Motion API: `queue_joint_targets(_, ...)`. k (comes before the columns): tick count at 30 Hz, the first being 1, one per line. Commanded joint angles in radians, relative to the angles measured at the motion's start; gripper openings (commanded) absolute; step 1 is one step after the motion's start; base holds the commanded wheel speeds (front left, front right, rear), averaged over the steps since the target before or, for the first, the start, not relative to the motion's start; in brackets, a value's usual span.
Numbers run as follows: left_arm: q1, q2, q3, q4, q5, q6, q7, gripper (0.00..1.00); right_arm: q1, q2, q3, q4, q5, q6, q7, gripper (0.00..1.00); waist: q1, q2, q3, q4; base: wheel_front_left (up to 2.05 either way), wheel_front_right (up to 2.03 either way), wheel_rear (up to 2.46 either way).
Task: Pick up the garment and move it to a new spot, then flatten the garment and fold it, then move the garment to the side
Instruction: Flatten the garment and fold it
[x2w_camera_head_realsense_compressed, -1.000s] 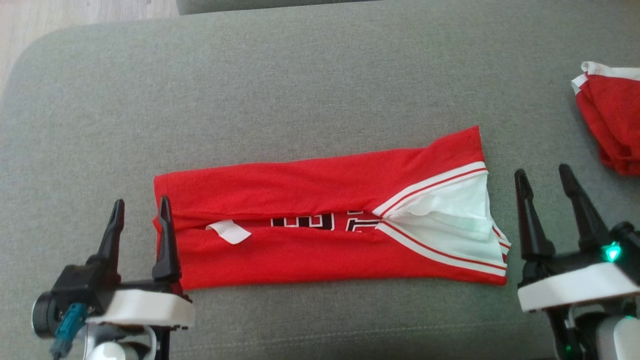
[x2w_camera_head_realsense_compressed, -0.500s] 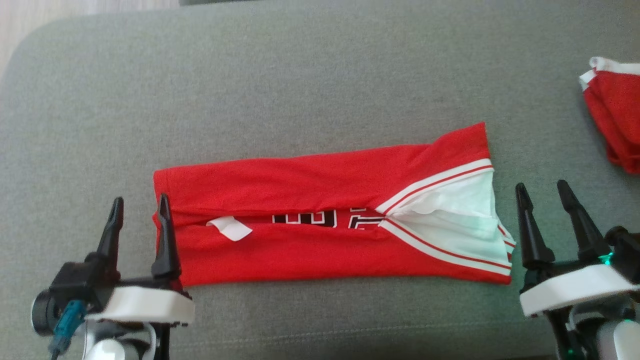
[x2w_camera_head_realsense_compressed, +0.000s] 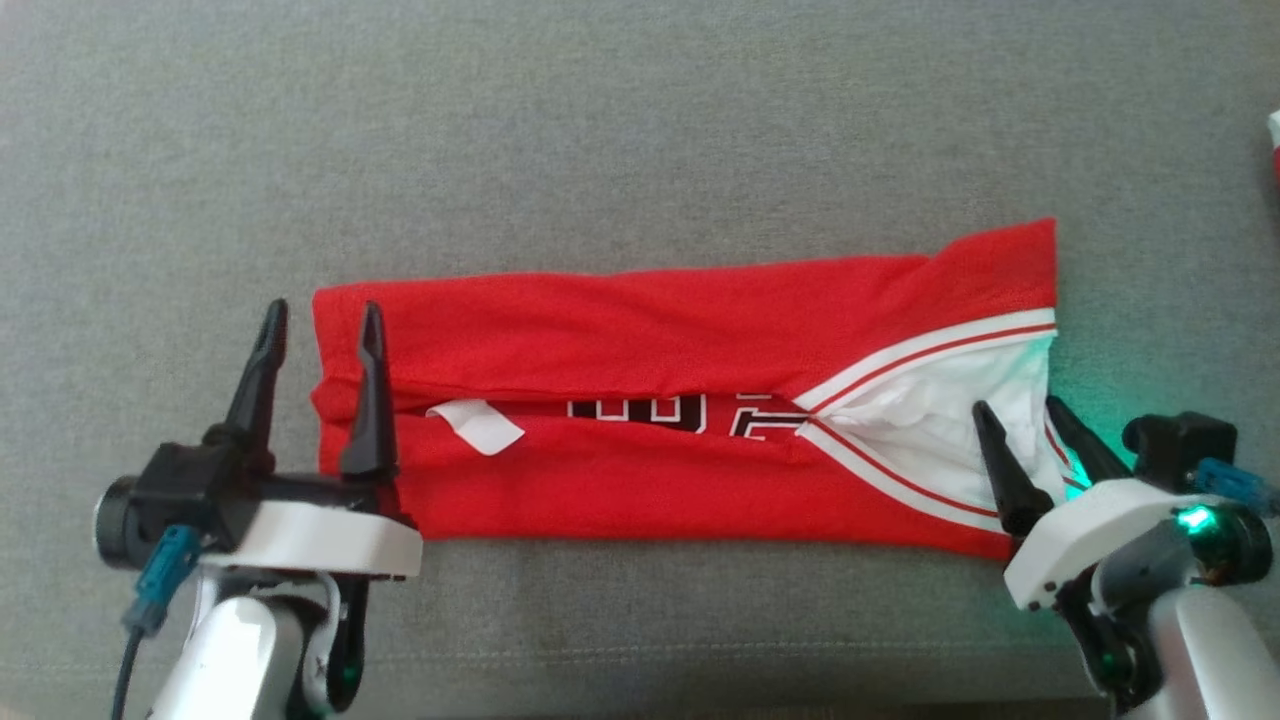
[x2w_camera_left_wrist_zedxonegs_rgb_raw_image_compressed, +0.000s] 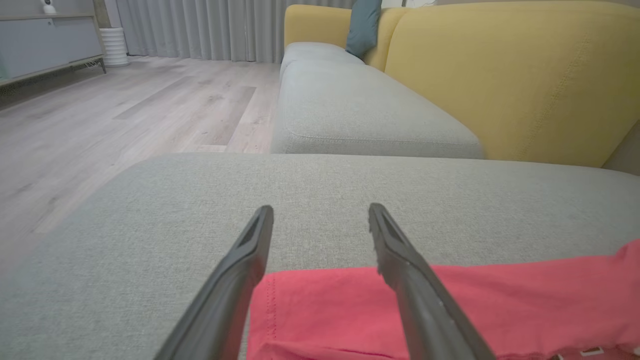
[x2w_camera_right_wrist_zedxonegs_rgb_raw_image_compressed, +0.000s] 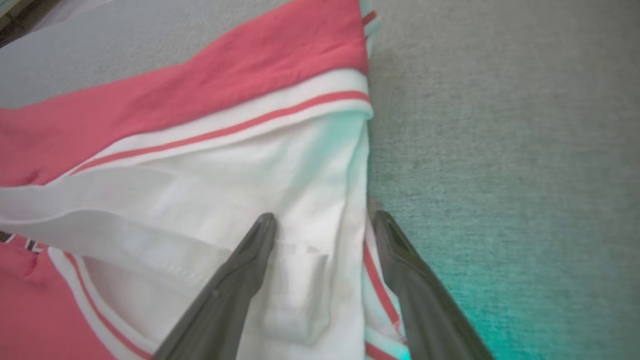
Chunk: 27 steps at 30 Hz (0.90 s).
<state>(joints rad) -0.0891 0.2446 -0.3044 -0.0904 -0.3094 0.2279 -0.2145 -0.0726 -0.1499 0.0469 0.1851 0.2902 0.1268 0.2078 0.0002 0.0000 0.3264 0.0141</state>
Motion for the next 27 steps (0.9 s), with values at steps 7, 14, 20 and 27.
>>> queue_joint_targets(7, -0.045, 0.008, 0.034, -0.003, 0.005, -0.011, -0.02, 1.0, 0.021, -0.01, 0.055, 0.009, 0.096, 0.004, 0.123, 1.0, -0.0002, 0.0, -0.001, 0.011, 0.0, 0.0, 0.0)
queue_joint_targets(14, -0.049, 0.008, 0.033, 0.0, 0.006, -0.007, -0.023, 1.0, 0.02, -0.04, 0.087, -0.022, 0.132, 0.004, 0.167, 0.0, -0.0002, 0.0, -0.006, 0.007, 0.0, 0.0, 0.0)
queue_joint_targets(20, -0.045, 0.01, 0.031, 0.0, 0.005, -0.002, -0.024, 1.0, 0.019, -0.066, 0.035, -0.056, 0.161, 0.004, 0.148, 0.0, -0.0002, 0.0, -0.018, 0.007, 0.0, 0.0, 0.0)
queue_joint_targets(27, -0.029, 0.011, 0.035, -0.004, 0.0, 0.011, -0.025, 1.0, 0.058, -0.123, -0.107, -0.071, 0.167, 0.004, 0.139, 0.0, -0.0002, 0.0, -0.039, 0.006, 0.0, 0.0, 0.0)
